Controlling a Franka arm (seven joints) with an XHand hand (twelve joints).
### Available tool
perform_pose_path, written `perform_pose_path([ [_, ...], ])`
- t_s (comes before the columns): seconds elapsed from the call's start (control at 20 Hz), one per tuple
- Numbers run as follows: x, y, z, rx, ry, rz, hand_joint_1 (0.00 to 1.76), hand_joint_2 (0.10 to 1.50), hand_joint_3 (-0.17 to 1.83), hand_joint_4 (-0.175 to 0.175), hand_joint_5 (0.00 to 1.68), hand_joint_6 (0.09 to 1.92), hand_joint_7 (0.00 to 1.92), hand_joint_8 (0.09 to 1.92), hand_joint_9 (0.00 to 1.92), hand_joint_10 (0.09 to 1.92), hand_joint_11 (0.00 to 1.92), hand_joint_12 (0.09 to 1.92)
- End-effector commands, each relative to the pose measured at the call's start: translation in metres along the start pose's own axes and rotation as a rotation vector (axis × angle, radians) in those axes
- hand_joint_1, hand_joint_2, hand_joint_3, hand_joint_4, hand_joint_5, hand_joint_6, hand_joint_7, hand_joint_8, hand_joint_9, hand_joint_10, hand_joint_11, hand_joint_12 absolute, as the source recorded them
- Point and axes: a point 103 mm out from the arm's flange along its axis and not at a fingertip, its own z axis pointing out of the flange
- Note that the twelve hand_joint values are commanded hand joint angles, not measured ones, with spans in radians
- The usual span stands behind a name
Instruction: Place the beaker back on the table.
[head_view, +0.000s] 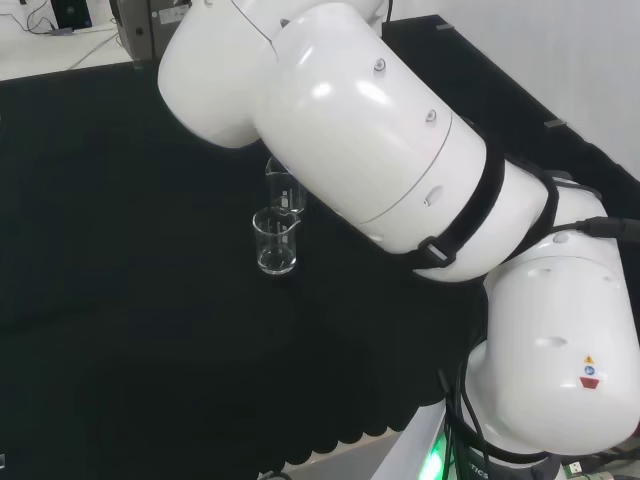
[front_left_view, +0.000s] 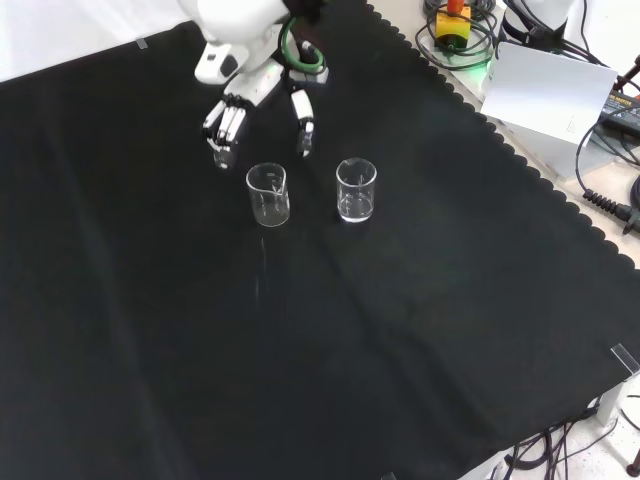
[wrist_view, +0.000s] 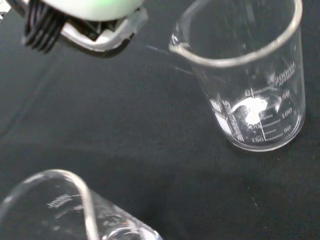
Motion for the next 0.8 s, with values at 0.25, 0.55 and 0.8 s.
perform_pose_path([
  [0.25,0.044,-0.072,-0.045,-0.032,-0.019,0.032,0.82,0.6,0.43,-0.014,0.32,0.09,0.14,0.58,0.49,0.09,0.03,1.4],
  [0.55,0.062,-0.099,-0.057,-0.055,-0.032,0.051,0.8,0.61,0.42,-0.017,0.32,0.09,0.14,0.58,0.49,0.09,0.04,1.4],
  [0.8,0.072,-0.112,-0.062,-0.066,-0.034,0.062,0.77,0.62,0.42,-0.021,0.32,0.09,0.14,0.58,0.49,0.09,0.05,1.4],
])
